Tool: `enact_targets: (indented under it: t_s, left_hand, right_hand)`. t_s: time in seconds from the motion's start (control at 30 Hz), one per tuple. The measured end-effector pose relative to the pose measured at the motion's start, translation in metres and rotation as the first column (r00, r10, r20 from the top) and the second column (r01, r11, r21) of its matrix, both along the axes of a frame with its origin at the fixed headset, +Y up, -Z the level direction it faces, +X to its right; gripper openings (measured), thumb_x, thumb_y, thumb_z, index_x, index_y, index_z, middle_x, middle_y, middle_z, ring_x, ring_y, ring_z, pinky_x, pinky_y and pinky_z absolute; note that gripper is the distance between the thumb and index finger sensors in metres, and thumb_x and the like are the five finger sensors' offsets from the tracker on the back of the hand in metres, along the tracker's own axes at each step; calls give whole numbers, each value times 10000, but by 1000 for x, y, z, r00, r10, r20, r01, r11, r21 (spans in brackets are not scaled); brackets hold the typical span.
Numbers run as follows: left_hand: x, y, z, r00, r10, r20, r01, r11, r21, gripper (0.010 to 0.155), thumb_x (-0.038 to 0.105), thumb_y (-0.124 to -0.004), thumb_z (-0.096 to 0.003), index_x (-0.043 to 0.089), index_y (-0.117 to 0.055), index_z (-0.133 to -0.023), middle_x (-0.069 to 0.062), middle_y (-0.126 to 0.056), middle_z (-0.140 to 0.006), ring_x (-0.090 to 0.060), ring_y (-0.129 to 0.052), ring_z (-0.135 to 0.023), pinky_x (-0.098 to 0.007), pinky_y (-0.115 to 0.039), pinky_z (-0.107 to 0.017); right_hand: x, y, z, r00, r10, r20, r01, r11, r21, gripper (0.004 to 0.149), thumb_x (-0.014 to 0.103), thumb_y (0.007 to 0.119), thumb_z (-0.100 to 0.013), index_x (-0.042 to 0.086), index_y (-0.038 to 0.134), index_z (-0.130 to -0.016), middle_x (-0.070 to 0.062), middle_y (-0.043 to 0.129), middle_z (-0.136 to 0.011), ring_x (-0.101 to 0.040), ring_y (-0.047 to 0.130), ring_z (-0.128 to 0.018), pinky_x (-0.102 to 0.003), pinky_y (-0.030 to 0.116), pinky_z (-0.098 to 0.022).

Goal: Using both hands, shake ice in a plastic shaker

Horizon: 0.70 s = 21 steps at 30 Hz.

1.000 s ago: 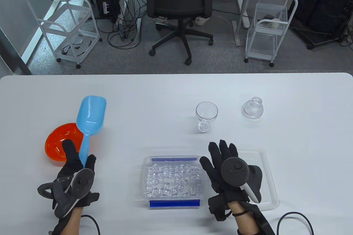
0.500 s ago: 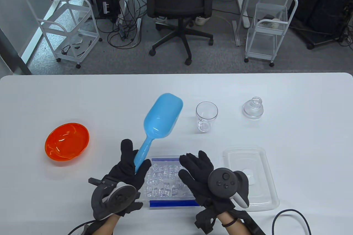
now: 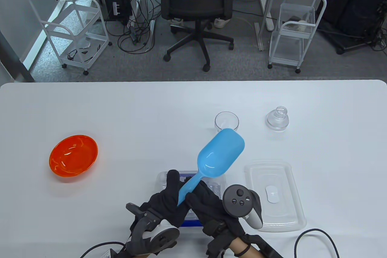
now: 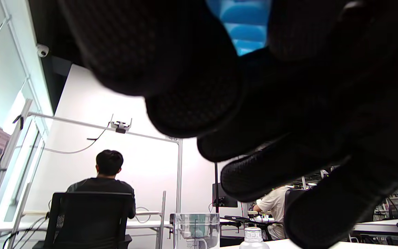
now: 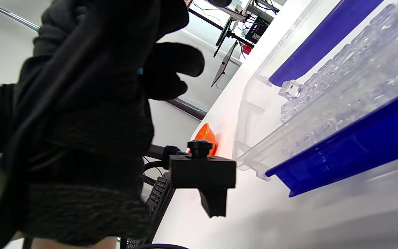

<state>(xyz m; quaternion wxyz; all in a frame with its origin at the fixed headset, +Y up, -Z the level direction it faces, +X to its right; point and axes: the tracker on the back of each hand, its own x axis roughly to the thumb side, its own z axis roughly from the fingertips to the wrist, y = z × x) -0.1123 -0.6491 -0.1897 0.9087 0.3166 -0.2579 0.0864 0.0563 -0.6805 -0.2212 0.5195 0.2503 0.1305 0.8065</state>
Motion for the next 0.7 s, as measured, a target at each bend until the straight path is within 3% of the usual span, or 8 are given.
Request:
enact_targets:
  t_s: [0.13, 0.3, 0.53, 0.7]
  left_hand:
    - [6, -1, 5, 996, -93, -13, 94, 993, 72, 889, 465, -726, -517, -148, -290, -992, -139, -866, -804, -122, -1052, -482, -195, -904, -313]
    - [14, -5, 8, 990, -138, 23, 136, 987, 86, 903, 466, -724, -515, -152, -269, -991, -181, -824, -844, -144, -1049, -531, -202, -902, -342]
    - [15, -10, 3, 967, -246, 70, 243, 969, 48, 998, 575, -682, -496, -148, -220, -1005, -156, -791, -931, -191, -1040, -591, -236, -895, -380]
    - [4, -5, -3, 977, -185, 103, 188, 982, -14, 947, 581, -651, -510, -117, -269, -1024, -153, -820, -915, -209, -1042, -583, -254, -894, -374]
  right_hand:
    - [-1, -2, 1, 999, -38, 38, 40, 999, -34, 652, 490, 440, -648, 69, 235, -1102, -253, 330, -1134, -565, 355, -1005, -727, 459, -625]
    - [3, -7, -5, 970, -242, 5, 238, 949, -205, 579, 476, 487, -651, 200, 235, -1094, -180, 241, -1159, -540, 275, -1034, -728, 396, -657]
    - [13, 2, -13, 985, -155, 74, 161, 983, -83, 533, 490, 526, -643, 230, 373, -1082, -141, 330, -1179, -569, 390, -1020, -718, 493, -646]
    - [20, 17, -17, 983, -107, 147, 103, 994, 34, 496, 438, 589, -622, 230, 470, -1056, -176, 438, -1163, -571, 667, -920, -670, 738, -530]
